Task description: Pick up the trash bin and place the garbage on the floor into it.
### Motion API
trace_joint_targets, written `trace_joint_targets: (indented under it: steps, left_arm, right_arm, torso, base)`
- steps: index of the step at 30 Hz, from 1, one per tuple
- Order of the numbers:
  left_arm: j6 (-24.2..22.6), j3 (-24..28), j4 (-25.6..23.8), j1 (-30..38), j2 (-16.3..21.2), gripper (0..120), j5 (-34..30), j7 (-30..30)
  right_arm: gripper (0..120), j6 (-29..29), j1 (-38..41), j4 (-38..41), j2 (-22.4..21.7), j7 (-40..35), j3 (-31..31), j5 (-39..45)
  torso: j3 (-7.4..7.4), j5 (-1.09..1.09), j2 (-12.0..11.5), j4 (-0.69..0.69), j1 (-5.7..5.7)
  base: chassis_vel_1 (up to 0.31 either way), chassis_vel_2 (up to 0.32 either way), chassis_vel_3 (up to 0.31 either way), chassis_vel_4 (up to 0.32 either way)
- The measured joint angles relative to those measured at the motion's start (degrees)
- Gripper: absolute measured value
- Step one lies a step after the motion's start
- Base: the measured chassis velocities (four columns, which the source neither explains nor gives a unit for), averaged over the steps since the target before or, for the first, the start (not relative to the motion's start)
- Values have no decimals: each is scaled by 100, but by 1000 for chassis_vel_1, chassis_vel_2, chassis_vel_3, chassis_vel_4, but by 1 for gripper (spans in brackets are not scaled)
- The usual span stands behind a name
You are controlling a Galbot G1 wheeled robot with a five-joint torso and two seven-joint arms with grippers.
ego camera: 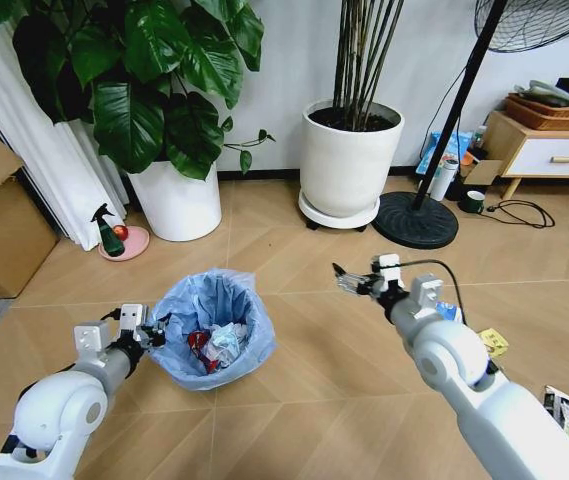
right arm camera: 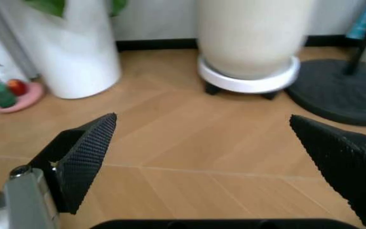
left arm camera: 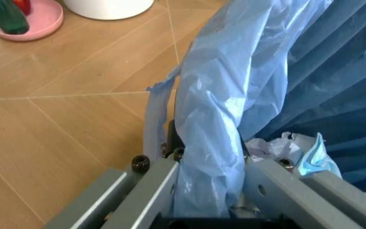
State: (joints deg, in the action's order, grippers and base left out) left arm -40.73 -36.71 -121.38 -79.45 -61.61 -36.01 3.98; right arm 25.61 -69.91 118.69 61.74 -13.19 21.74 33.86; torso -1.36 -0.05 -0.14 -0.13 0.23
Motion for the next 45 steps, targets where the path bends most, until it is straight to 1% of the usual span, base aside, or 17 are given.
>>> trace_joint_targets:
  steps: [2,3,5,6,8,9,10,12,14,15,20,27,39,45]
  left_arm:
    - [0,0,0,-3,-3,0,0,-4]
    - [0,0,0,-3,-3,0,0,-4]
    - [0,8,-7,-4,-17,0,2,-4]
    - [0,8,-7,-4,-17,0,2,-4]
    - [0,11,-23,-15,-30,0,6,-4]
    - [0,10,-27,-19,-33,0,6,-3]
    - [0,10,-27,-19,-33,0,6,-3]
    - [0,3,-48,-36,-35,0,7,-3]
    - [0,-11,-65,-47,-34,0,6,-3]
    - [0,-11,-65,-47,-34,0,6,-3]
    - [0,-28,-80,-78,-63,0,10,-3]
    - [0,-49,-105,-86,-94,0,17,2]
    - [0,-71,-114,-107,-112,0,21,1]
    - [1,-104,-147,-144,-123,0,29,-4]
  right_arm:
    - [100,-35,-290,93,191,9,215,-152]
    - [100,-35,-290,93,191,9,215,-152]
    - [100,-71,-526,184,410,14,384,-309]
    - [100,-71,-526,184,410,14,384,-309]
    - [100,-94,-751,301,736,27,568,-463]
    - [100,-94,-824,343,839,27,634,-493]
    - [100,-94,-824,343,839,27,634,-493]
    - [100,-94,-1027,451,1038,58,833,-566]
    - [100,-99,-1232,550,1109,132,1043,-614]
    - [100,-99,-1232,550,1109,132,1043,-614]
    - [100,-188,-1609,751,1117,352,1431,-670]
    - [100,-178,-1689,823,1078,442,1626,-679]
    - [100,-183,-1660,775,1091,456,1670,-676]
    - [100,-182,-1662,761,1123,452,1660,-673]
  torso:
    - [0,0,0,-1,0]
    - [0,0,0,-1,0]
    - [0,0,0,0,0]
    - [0,0,0,0,0]
    - [0,0,0,2,0]
    - [0,0,0,1,0]
    - [0,0,0,1,0]
    - [0,1,0,2,0]
    - [0,-1,0,1,0]
    - [0,-1,0,1,0]
    - [0,0,0,0,0]
    - [0,1,0,1,0]
    - [-1,0,0,1,0]
    - [-1,0,0,1,0]
  base:
    - [0,0,0,0]
    - [0,0,0,0]
    - [0,0,0,0]
    - [0,0,0,0]
    - [0,0,0,0]
    - [0,0,0,0]
    - [0,0,0,0]
    - [0,0,0,0]
    - [0,0,0,0]
    - [0,0,0,0]
    - [0,0,0,0]
    - [0,0,0,0]
    - [0,0,0,0]
    - [29,-79,-19,81]
